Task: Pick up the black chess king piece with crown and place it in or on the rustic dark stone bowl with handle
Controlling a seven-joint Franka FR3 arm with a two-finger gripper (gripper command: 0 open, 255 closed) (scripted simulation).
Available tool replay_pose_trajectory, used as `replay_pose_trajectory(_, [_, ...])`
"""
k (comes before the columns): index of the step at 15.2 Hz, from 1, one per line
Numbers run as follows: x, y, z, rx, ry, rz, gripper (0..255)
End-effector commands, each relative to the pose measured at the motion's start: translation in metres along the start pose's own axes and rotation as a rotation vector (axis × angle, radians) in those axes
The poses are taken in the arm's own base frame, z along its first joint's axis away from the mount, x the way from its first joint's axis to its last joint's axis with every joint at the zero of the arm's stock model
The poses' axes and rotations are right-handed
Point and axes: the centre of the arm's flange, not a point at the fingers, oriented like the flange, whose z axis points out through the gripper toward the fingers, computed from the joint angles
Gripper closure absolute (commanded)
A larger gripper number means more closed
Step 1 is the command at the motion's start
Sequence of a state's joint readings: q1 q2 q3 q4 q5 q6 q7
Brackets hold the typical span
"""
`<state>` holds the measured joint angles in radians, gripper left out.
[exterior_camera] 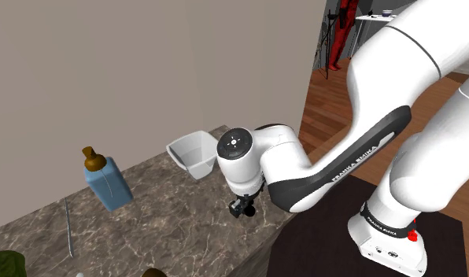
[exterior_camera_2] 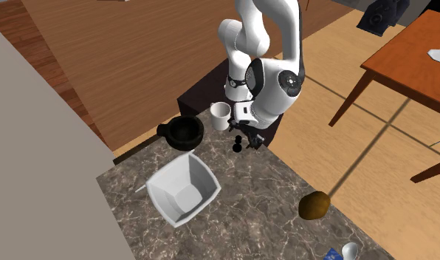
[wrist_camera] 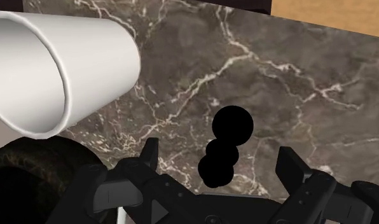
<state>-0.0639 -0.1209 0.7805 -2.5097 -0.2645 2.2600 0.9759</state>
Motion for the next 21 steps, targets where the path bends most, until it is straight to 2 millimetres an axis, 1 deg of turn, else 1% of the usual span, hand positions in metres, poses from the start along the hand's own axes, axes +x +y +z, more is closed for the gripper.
replay_pose_trajectory(1, [0.000, 0.000, 0.000, 0.000, 0.000, 0.000, 0])
replay_pose_trajectory(4, [0.000, 0.000, 0.000, 0.000, 0.000, 0.000, 0])
replay_pose_trajectory(5, [0.000, 0.000, 0.000, 0.000, 0.000, 0.000, 255])
replay_pose_trajectory(14, [0.000, 0.000, 0.000, 0.000, 0.000, 0.000, 255])
replay_pose_trajectory(21, [0.004, 0.011, -0.035, 0.000, 0.000, 0.000, 255])
